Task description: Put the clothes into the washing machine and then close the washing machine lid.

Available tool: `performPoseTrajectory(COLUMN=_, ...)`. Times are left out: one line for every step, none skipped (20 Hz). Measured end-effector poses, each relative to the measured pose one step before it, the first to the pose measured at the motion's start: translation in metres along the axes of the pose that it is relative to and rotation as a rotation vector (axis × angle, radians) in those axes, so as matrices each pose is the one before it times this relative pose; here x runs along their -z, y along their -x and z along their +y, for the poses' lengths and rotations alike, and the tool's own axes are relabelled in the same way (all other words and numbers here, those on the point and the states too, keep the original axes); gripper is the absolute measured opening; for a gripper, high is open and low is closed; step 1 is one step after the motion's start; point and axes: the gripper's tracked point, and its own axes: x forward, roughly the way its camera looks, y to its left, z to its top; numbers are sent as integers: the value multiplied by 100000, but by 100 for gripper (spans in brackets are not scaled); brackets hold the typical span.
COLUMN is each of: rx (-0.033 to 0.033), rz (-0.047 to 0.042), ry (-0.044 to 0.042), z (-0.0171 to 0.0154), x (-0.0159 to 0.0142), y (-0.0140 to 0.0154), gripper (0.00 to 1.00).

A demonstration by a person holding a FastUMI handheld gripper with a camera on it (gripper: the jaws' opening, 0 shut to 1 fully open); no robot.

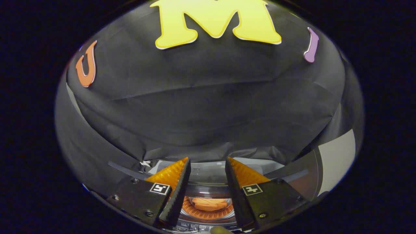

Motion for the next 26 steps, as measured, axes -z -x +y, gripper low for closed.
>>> performPoseTrajectory(rx=-76, rz=132, ry=5, z=13, x=28, y=31, gripper=67)
performPoseTrajectory(rx=-18, rz=-96, ry=-156, z=57, x=19, y=-81, gripper=67)
performPoseTrajectory(rx=54, rz=72, ry=83, z=-12, x=40, y=-46, gripper=67)
performPoseTrajectory(rx=31, rz=-2, ry=126, z=-23, x=-76, y=8, gripper=67)
performPoseTrajectory(rx=-48, rz=-27, ry=42, z=6, x=-3, y=-62, gripper=67)
performPoseTrajectory(rx=-26, rz=38, ry=291, z=67, x=-65, y=-30, gripper=67)
performPoseTrajectory(rx=-73, rz=4, ry=473, z=-42, x=66, y=11, gripper=67)
performPoseTrajectory(rx=-75, rz=96, ry=205, z=-3, x=-33, y=-56, gripper=67)
performPoseTrajectory(rx=-116, rz=283, ry=-53, z=62, x=101, y=9, gripper=67)
performPoseTrajectory(rx=-106, rz=124, ry=-189, z=43, x=-57, y=-42, gripper=67)
performPoseTrajectory(rx=-92, rz=249, ry=97, z=-16, x=115, y=65, gripper=67)
performPoseTrajectory(rx=46, rz=-33, ry=82, z=-22, x=-95, y=-12, gripper=67)
performPoseTrajectory(rx=87, rz=5, ry=177, z=-6, x=-55, y=53, gripper=67)
performPoseTrajectory(rx=45, rz=257, ry=54, z=13, x=-22, y=-5, gripper=67)
performPoseTrajectory(rx=1, rz=80, ry=-7, z=-25, x=116, y=-38, gripper=67)
performPoseTrajectory(rx=67, rz=-61, ry=63, z=-13, x=-135, y=-10, gripper=67)
performPoseTrajectory(rx=119, rz=-386, ry=101, z=-25, x=10, y=6, gripper=67)
performPoseTrajectory(rx=202, rz=-548, ry=412, z=-36, x=-181, y=-45, gripper=67)
performPoseTrajectory(rx=104, rz=-434, ry=433, z=80, x=186, y=-46, gripper=67)
performPoseTrajectory(rx=72, rz=-433, ry=293, z=15, x=-35, y=-120, gripper=67)
performPoseTrajectory(rx=-270, rz=-35, ry=254, z=89, x=101, y=25, gripper=67)
performPoseTrajectory(rx=-364, rz=131, ry=-232, z=83, x=-35, y=97, gripper=67)
performPoseTrajectory(rx=-367, rz=112, ry=-332, z=112, x=8, y=210, gripper=67)
performPoseTrajectory(rx=-283, rz=263, ry=-212, z=106, x=-103, y=11, gripper=67)
performPoseTrajectory(rx=-50, rz=-33, ry=7, z=-66, x=81, y=54, gripper=67)
performPoseTrajectory(rx=34, rz=83, ry=204, z=-18, x=-15, y=-51, gripper=67)
